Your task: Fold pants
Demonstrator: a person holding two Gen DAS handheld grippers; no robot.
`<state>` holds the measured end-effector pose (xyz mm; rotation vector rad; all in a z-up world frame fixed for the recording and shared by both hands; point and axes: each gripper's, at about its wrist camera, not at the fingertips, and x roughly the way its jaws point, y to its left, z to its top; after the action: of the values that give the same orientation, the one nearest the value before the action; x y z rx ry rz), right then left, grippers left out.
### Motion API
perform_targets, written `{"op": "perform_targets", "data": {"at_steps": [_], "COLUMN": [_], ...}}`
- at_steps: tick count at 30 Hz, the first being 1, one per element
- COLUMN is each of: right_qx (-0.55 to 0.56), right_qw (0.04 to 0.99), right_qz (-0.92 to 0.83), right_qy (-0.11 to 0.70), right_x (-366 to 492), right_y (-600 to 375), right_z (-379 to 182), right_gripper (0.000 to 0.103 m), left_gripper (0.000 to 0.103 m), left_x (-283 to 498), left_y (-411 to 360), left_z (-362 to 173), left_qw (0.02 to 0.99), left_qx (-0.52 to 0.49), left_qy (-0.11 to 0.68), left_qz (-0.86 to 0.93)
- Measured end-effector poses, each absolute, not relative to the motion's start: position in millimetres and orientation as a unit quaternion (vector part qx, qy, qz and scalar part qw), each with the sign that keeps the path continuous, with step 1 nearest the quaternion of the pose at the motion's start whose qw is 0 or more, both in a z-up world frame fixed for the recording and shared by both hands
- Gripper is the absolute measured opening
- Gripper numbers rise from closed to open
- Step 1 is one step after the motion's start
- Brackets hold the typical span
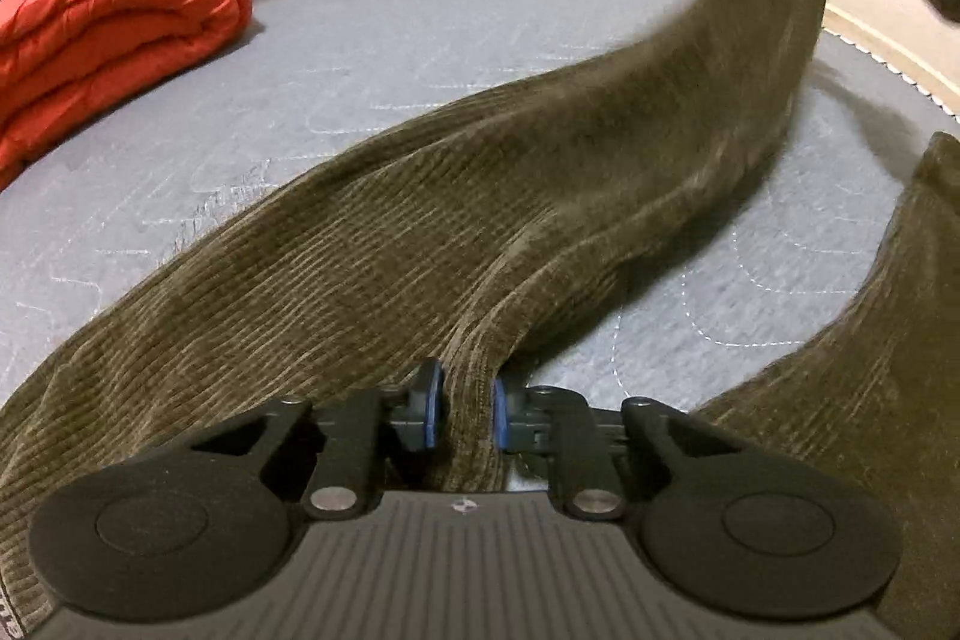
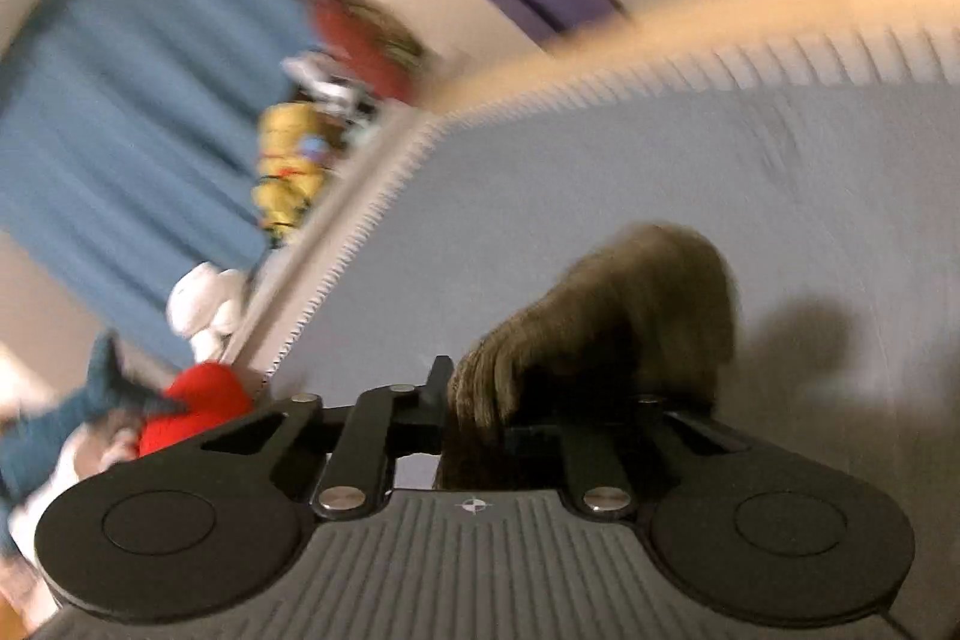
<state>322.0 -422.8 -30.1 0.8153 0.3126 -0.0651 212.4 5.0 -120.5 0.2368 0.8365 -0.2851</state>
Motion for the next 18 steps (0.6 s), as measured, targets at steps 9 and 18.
{"op": "perform_targets", "data": {"at_steps": [9,18], "right_qx": [0.257,0.398], "right_qw": [0.856,0.853], "right_qz": [-0.236,-0.163], "right_qy": [0.383,0.295], "right_x": [308.7,271.9], "right_y": [-458.2,-501.7], "right_z": [-119.1,-153.8], "right_gripper": [0.022,0.007], "left_gripper": [0.018,0.012], "left_x": [199.2,194.2], "left_y": [5.8,11.5], "left_z": [-120.3,-109.7], "left_qw": [0.875,0.873], "left_qx": [0.153,0.145], "left_qy": [0.42,0.419], "left_qz": [-0.185,-0.204]}}
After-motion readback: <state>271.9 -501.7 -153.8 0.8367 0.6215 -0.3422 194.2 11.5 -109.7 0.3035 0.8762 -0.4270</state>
